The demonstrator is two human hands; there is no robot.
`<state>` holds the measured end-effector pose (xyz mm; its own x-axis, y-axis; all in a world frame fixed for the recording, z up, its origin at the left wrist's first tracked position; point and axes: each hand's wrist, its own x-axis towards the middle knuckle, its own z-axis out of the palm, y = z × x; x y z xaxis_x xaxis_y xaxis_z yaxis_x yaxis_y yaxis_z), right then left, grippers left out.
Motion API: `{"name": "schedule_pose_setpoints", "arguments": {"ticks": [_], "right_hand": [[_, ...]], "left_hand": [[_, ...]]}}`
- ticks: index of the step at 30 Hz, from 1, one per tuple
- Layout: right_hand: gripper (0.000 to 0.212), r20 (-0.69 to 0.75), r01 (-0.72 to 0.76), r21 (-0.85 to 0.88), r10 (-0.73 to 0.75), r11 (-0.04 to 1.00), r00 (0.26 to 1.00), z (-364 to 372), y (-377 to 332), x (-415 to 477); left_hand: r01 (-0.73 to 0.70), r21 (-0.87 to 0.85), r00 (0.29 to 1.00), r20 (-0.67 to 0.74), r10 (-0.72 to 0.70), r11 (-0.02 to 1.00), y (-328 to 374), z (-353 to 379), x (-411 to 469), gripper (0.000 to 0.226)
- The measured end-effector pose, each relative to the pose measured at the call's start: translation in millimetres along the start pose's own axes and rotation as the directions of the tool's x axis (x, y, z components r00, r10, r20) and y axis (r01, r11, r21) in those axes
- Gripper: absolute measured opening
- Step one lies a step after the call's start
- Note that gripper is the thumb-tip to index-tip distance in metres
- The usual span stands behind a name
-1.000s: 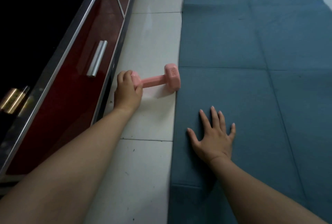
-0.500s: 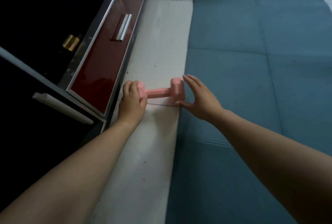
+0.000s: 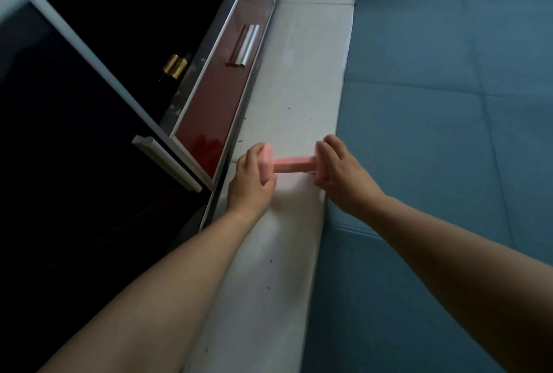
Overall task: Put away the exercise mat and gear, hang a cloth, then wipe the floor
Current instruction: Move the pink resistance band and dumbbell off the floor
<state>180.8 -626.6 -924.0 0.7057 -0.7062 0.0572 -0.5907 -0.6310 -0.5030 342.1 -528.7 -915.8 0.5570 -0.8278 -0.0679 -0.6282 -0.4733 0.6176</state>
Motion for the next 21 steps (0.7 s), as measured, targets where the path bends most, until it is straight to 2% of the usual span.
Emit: {"name": "schedule_pose_setpoints", "arguments": {"ticks": [5, 10, 12, 17, 21], "right_hand": [[0.062, 0.039, 0.002, -0.039, 0.000, 0.999, 0.999, 4.2, -3.2, -18.6], [0.063, 0.164, 0.036, -0.034, -0.030, 0.999, 0.986, -7.5, -8.3, -49.5], [0.055, 0.184, 0.060, -0.026, -0.054, 0.998, 0.981, -9.6, -13.1, -58.0], [0.033, 0.277, 0.135, 0.082, -0.153, 0.987, 0.949, -21.1, -36.5, -111.1], [0.046, 0.383, 0.096, 0.212, -0.173, 0.973, 0.907, -25.5, -56.0, -165.0]], "left_hand": [[0.078, -0.073, 0.994, -0.066, -0.083, 0.994, 3.6, 5.0, -26.7, 0.061], [0.162, -0.064, 0.985, -0.057, -0.166, 0.985, 11.2, -2.0, -70.8, 0.062], [0.189, -0.031, 0.981, -0.030, -0.190, 0.981, 7.2, -5.2, -84.2, 0.062], [0.296, 0.026, 0.955, -0.003, -0.296, 0.955, 8.8, -18.5, -159.3, 0.063], [0.396, -0.001, 0.918, -0.016, -0.396, 0.918, 3.4, -24.8, -232.1, 0.061]]}}
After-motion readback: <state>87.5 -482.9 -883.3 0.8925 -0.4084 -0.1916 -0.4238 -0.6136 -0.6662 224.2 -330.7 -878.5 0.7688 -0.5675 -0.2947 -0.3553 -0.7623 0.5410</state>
